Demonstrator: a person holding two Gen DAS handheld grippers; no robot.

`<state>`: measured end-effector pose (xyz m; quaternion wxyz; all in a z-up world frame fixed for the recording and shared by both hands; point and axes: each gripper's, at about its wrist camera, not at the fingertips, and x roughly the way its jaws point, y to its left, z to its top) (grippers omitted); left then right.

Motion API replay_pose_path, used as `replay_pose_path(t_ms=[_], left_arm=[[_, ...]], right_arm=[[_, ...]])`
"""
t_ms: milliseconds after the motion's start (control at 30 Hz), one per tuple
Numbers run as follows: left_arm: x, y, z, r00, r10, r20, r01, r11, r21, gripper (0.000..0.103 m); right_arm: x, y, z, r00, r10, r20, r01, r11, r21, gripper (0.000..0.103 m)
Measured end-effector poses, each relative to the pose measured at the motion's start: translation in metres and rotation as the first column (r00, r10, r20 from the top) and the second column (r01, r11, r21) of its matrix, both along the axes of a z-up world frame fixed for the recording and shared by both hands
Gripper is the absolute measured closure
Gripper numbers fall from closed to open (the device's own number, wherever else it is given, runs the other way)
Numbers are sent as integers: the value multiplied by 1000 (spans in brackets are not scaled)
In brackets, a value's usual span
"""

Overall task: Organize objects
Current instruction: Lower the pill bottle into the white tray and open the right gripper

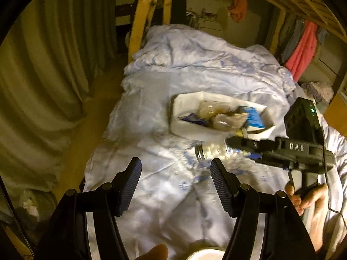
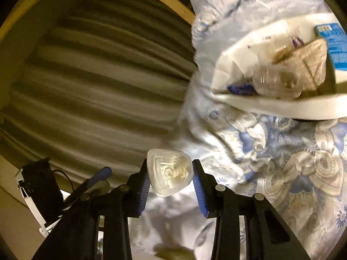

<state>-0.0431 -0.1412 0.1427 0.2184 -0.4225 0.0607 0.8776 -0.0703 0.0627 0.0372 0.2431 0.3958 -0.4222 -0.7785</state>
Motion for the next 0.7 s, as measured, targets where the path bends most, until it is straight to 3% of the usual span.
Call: replay_pose_path(t_ms=[167,333,467,700], left_arm=[[11,45,18,998,-58,-21,57,998,-32,38],[16,108,19,991,-132,-2,132,991,-26,38],[16,160,6,985,-172,19,173,984,-37,38],[4,225,-29,971,-192,145,192,981,15,38]], right_arm=[[16,40,24,991,-103,-84,95,991,-93,68],[44,108,42,955,-255,-155,230,960,-160,68],[64,155,49,925,-343,-164,309,929,-205,68],[64,202,28,885,-452,-116,430,887,-169,68]])
